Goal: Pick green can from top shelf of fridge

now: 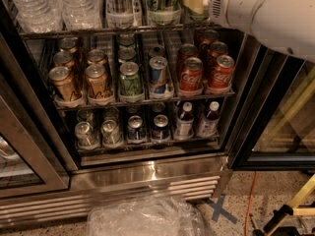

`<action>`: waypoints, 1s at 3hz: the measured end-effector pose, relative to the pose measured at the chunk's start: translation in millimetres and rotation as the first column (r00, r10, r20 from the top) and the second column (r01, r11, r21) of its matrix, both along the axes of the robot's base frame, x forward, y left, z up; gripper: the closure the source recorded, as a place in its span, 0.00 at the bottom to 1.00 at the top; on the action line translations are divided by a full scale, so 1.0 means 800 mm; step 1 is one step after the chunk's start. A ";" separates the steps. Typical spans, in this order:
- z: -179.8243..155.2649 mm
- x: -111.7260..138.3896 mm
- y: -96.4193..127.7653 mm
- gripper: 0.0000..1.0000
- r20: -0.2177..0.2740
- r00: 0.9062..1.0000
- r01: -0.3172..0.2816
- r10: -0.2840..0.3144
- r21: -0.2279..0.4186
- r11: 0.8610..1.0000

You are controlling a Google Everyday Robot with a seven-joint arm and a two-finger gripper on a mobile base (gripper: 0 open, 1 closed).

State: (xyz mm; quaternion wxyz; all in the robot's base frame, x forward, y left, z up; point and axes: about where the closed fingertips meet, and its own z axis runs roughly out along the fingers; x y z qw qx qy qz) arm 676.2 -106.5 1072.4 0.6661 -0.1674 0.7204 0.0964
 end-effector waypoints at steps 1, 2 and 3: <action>0.014 -0.007 0.000 1.00 0.033 0.999 0.002 -0.002 0.004 1.000; 0.025 -0.013 0.000 1.00 0.060 0.998 0.005 -0.005 0.004 1.000; 0.031 -0.020 0.001 1.00 0.077 0.997 0.005 -0.004 -0.006 1.000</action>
Offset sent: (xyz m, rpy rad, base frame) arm -0.0168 -0.0119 0.0232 0.0058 -0.0888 -0.0082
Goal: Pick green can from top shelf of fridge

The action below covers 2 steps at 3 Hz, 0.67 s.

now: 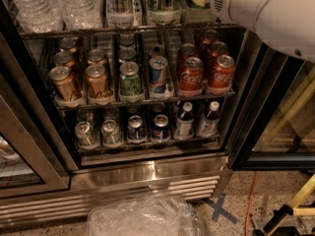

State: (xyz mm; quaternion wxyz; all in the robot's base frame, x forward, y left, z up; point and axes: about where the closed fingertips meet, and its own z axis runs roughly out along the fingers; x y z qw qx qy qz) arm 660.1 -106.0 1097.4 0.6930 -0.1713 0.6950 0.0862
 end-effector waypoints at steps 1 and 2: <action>0.004 -0.009 0.000 1.00 0.012 1.000 0.001 0.000 -0.017 1.000; 0.009 -0.015 -0.003 1.00 0.025 1.000 0.005 -0.004 -0.027 1.000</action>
Offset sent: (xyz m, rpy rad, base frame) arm -0.0194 -0.0185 0.0055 -0.0372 -0.0385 -0.0087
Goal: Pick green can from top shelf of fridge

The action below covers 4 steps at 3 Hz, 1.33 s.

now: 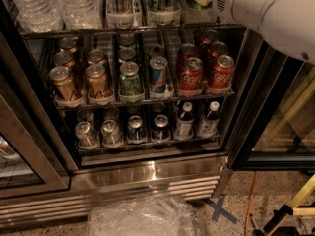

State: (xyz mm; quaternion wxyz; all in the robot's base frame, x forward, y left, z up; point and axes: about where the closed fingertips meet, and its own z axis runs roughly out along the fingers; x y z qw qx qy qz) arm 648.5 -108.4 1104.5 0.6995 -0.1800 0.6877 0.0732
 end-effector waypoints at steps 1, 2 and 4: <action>0.005 -0.005 0.000 1.00 0.012 1.000 0.001 -0.001 -0.009 1.000; 0.012 -0.016 0.011 1.00 0.021 1.000 -0.015 0.016 -0.038 0.999; 0.027 -0.055 0.045 1.00 0.022 0.996 -0.083 0.087 -0.128 0.988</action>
Offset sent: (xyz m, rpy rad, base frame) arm -0.0304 -0.0067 0.0045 -0.0712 -0.0287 0.0485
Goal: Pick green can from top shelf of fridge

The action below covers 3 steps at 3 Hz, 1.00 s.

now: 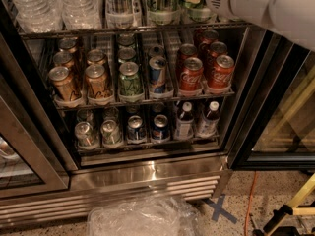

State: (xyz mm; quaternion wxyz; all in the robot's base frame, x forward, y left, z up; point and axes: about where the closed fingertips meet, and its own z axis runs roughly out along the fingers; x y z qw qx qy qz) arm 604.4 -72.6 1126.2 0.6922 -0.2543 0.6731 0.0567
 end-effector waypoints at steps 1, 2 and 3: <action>-0.023 -0.018 0.012 1.00 -0.057 0.997 -0.061 0.058 -0.042 0.997; -0.056 -0.040 0.023 1.00 -0.129 0.984 -0.134 0.124 -0.073 0.988; -0.083 -0.062 0.029 1.00 -0.184 0.968 -0.191 0.172 -0.086 0.978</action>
Offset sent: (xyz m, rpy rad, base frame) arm -0.0631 0.0110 -0.0904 -0.1217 0.2192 0.2195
